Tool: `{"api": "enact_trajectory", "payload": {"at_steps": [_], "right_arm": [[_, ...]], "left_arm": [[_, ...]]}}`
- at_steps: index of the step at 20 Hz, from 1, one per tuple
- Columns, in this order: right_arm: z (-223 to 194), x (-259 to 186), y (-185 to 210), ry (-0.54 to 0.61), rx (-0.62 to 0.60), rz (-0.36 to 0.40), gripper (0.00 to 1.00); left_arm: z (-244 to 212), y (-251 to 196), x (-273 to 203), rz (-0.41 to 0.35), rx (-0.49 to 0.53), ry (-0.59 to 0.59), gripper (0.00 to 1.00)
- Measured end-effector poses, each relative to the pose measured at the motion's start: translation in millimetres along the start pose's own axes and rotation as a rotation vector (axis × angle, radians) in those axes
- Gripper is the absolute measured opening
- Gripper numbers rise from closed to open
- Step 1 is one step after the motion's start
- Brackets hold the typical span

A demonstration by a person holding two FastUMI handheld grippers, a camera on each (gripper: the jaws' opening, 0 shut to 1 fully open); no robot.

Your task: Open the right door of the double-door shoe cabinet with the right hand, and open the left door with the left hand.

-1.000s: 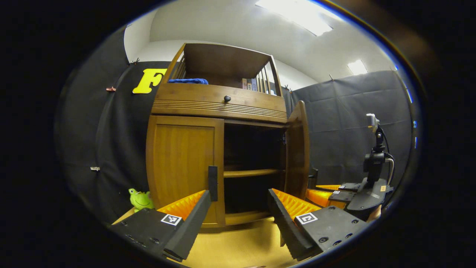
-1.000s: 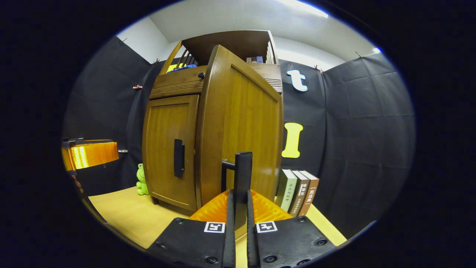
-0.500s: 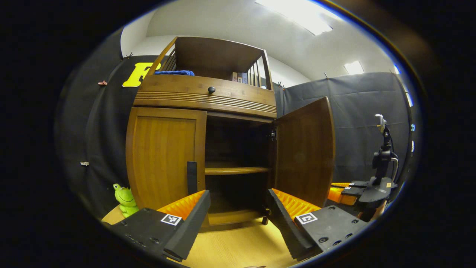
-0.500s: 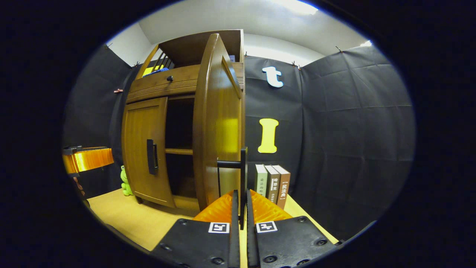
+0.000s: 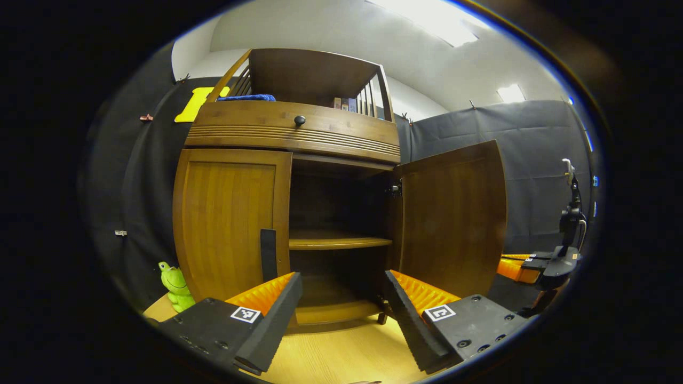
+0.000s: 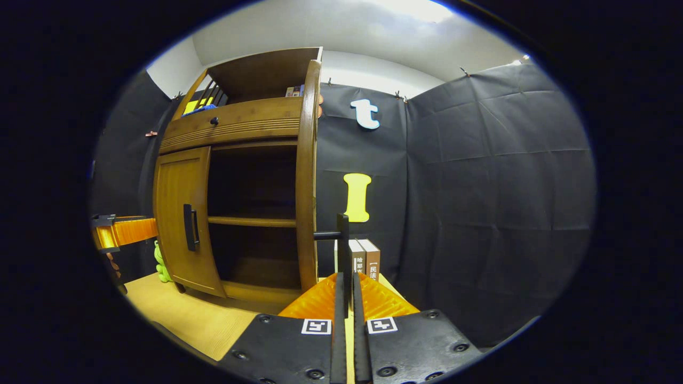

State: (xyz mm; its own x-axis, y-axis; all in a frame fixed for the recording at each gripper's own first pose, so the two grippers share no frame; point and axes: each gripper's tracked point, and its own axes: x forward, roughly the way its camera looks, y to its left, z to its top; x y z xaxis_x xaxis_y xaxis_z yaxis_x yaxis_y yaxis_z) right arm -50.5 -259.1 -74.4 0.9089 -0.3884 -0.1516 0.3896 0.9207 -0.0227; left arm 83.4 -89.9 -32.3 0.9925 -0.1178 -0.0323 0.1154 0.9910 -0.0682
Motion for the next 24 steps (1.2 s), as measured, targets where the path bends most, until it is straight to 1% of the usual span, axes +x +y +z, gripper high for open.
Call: {"api": "enact_trajectory", "payload": {"at_steps": [1, 3, 5, 6, 8, 11, 12, 13, 14, 15, 17, 18, 20, 21, 24], "right_arm": [[0, 0, -2, -0.001, -0.001, 0.003, 0.10], [0, -2, 0, -0.004, -0.010, 0.011, 0.10], [0, -7, 3, -0.013, -0.027, 0.014, 0.10], [1, -9, 4, -0.016, -0.030, 0.021, 0.10], [1, -13, 6, -0.014, -0.021, 0.036, 0.10], [7, -23, -2, -0.032, -0.006, 0.026, 0.10], [11, -28, -5, -0.046, -0.001, 0.017, 0.10], [14, -36, -1, -0.060, 0.004, 0.034, 0.19], [19, -43, 0, -0.072, 0.006, 0.047, 0.38], [20, -50, -5, -0.084, 0.007, 0.044, 0.57], [22, -57, -15, -0.105, 0.003, 0.024, 0.95], [25, -61, -17, -0.117, -0.005, 0.021, 0.99], [27, -67, -19, -0.134, -0.022, 0.016, 1.00], [27, -69, -22, -0.137, -0.029, 0.011, 0.99], [24, -72, -24, -0.137, -0.057, 0.001, 1.00]], "left_arm": [[0, 0, 2, 0.004, 0.005, -0.002, 0.97], [6, 4, 1, 0.015, 0.010, -0.007, 0.95], [-4, 5, 15, 0.025, 0.004, -0.005, 0.95], [-6, 6, 17, 0.025, 0.004, -0.005, 0.97], [-7, 11, 22, 0.034, 0.015, -0.017, 0.96], [-4, 31, 37, 0.106, 0.048, -0.058, 0.95], [-1, 37, 43, 0.126, 0.063, -0.076, 0.96], [3, 44, 48, 0.145, 0.078, -0.097, 0.94], [5, 53, 52, 0.169, 0.093, -0.123, 0.96], [11, 64, 58, 0.202, 0.110, -0.158, 0.95], [16, 86, 73, 0.267, 0.149, -0.205, 0.96], [10, 96, 83, 0.286, 0.157, -0.205, 0.96], [-8, 112, 105, 0.287, 0.132, -0.166, 0.95], [-16, 118, 115, 0.291, 0.120, -0.148, 0.96], [-29, 141, 138, 0.344, 0.156, -0.133, 0.94]]}}
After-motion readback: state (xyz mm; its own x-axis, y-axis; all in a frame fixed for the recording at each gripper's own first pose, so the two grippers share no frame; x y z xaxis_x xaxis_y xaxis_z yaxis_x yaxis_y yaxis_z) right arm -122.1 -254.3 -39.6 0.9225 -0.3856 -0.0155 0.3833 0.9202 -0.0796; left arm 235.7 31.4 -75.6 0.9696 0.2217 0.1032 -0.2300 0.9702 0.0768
